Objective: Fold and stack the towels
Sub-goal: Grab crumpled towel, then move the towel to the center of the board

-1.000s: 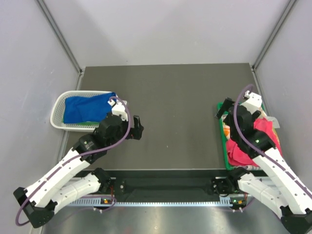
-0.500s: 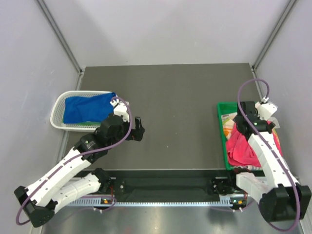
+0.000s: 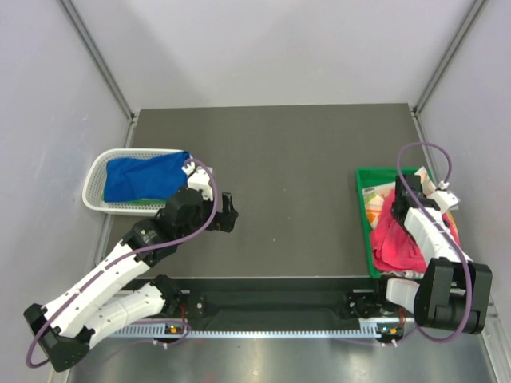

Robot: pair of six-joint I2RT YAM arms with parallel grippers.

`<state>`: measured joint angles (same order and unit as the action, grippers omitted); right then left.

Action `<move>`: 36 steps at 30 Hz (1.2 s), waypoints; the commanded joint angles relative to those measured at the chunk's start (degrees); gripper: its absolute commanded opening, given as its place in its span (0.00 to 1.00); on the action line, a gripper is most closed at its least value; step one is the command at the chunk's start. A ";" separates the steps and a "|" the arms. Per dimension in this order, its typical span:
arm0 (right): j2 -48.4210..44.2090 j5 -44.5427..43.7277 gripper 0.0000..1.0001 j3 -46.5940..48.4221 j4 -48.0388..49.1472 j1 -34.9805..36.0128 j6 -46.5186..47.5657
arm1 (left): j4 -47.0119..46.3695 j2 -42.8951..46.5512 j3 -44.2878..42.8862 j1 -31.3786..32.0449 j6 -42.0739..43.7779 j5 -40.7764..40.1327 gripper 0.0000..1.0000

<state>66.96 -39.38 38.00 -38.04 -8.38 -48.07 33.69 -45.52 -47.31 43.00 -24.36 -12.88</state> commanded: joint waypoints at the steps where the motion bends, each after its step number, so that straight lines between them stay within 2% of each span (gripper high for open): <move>1: -0.60 -0.62 0.76 -0.64 4.55 -0.85 -1.24 | 0.06 0.17 0.64 0.15 0.19 0.40 0.99; 2: -0.69 -0.70 0.68 -0.73 4.64 -0.85 -1.15 | 0.06 0.17 0.73 0.15 0.19 0.23 0.99; 3: -0.86 -0.62 0.53 -0.73 4.64 -0.85 -0.97 | -0.03 0.17 0.64 0.15 0.19 0.05 0.99; 5: -2.18 -0.79 0.37 -0.65 4.64 -0.76 -0.18 | -0.03 -0.01 0.55 0.15 0.28 0.05 0.99; 6: -2.79 -0.70 0.23 -0.47 4.47 -0.85 0.26 | -0.03 -0.01 0.55 0.15 0.28 -0.12 0.99; 8: -4.64 -0.53 0.12 -0.21 4.47 -0.76 1.93 | -0.03 -0.27 0.55 0.15 0.28 -0.21 0.99; 9: -5.34 -0.27 0.01 0.58 3.77 -0.85 2.54 | -0.03 -0.45 0.46 0.15 0.28 -0.30 0.99; 12: -7.54 1.57 0.00 2.60 3.24 -0.85 5.35 | -0.03 -0.71 0.46 0.15 0.19 -0.56 0.99; 16: -11.84 9.03 0.00 5.94 4.20 -0.15 10.98 | 0.06 -0.98 0.38 0.15 0.01 -1.35 0.99; 21: -11.68 10.20 0.00 16.21 3.59 7.31 14.14 | 0.23 -1.15 0.29 0.15 -0.42 -2.32 0.99; 27: -2.11 3.44 0.00 34.66 2.27 28.47 15.55 | 1.20 -0.98 -0.59 0.15 -1.65 -6.18 0.99; 32: 11.16 2.29 0.00 53.44 2.80 36.93 18.80 | 2.43 -1.24 -2.34 0.06 -3.59 -11.10 0.99; 36: 20.64 2.81 0.00 63.41 3.41 44.74 21.44 | 4.62 -1.15 -4.71 -0.02 -5.78 -16.63 0.99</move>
<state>83.07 -35.88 94.72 -36.38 31.44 -29.91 36.88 -46.76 -48.36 43.00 -27.75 -23.59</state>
